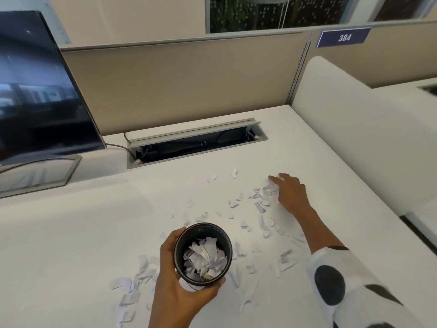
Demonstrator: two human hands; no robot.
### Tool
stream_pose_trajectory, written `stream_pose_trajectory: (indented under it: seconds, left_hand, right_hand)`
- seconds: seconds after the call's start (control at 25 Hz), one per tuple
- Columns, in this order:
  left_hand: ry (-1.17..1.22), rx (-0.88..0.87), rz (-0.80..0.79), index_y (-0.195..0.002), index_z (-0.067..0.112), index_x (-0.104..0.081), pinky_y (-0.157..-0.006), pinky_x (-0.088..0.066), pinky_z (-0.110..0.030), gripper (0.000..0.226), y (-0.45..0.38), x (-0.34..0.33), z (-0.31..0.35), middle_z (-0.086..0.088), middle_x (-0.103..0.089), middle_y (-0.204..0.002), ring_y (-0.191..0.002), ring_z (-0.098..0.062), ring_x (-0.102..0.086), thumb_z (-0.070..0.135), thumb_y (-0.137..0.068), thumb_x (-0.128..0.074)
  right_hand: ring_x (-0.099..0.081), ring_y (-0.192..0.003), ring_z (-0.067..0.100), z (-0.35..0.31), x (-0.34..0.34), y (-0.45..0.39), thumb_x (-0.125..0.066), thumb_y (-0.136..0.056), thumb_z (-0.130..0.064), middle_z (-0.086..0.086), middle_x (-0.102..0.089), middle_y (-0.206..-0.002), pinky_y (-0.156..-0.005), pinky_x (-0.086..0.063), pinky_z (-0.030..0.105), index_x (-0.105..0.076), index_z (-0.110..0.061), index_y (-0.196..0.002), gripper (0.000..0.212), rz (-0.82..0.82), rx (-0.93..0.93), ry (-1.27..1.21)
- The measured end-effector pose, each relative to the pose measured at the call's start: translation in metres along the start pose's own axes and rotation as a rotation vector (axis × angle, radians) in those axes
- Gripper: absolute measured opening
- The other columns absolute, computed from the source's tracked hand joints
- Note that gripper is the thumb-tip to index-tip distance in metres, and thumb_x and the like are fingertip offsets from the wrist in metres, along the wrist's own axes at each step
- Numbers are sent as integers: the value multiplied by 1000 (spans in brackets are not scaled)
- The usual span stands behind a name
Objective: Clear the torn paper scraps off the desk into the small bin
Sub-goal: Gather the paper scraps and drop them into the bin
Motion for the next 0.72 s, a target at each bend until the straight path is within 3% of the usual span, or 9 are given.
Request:
stream_pose_trajectory:
  seconds: [0.12,0.32,0.44,0.52,0.6,0.72]
  left_hand:
    - [6,58,-32,-122,31,-42,-102,-45,-42,93,5,-8,0,3,-60,-124,-116,-11,-59,8,-44,-86]
    - [2,146,-25,-120,29,-43,-98,-48,-43,90,11,-18,9,8,-58,-125,-111,-1,-58,15,-41,-83]
    - [-24,149,-32,-124,24,-41,-99,-47,-46,92,14,-21,11,1,-55,-128,-115,-11,-57,15,-41,-82]
    - [-27,148,-45,-125,22,-41,-100,-46,-46,94,15,-23,10,1,-55,-128,-117,-15,-55,14,-42,-82]
    - [-31,150,-40,-125,25,-41,-100,-47,-40,94,16,-24,7,5,-56,-126,-116,-10,-56,17,-41,-83]
    - [-31,157,-41,-121,33,-43,-90,-47,-15,93,18,-24,0,15,-57,-123,-109,6,-56,23,-38,-85]
  right_hand:
    - [-55,-102,32,0,-2,4,-52,-83,1,14,-56,-112,-79,-47,36,-65,-13,-110,33,133,-34,-238]
    - [-62,-80,29,0,25,25,-68,-79,-8,14,-69,-87,-68,-45,31,-70,-6,-82,4,181,-96,-573]
    - [-63,-56,25,-14,61,53,-75,-76,-11,10,-70,-79,-53,-46,15,-70,-8,-77,6,178,-85,-810]
    - [-62,-48,17,-36,86,83,-77,-73,-10,2,-71,-75,-49,-46,10,-70,-17,-73,10,130,-10,-938]
    - [-60,-50,10,-64,103,121,-77,-70,-9,-5,-71,-72,-50,-50,15,-70,-25,-69,18,3,141,-1061]
    - [-60,-63,9,-103,114,164,-76,-70,-11,-7,-67,-76,-58,-54,28,-69,-28,-71,19,-173,334,-1016]
Point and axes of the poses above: each hand's wrist, its own y-axis away from the middle knuckle, its own x-axis out of the back of the hand, z = x × y, the point moved 2 cm from there along -y, towards the middle knuckle
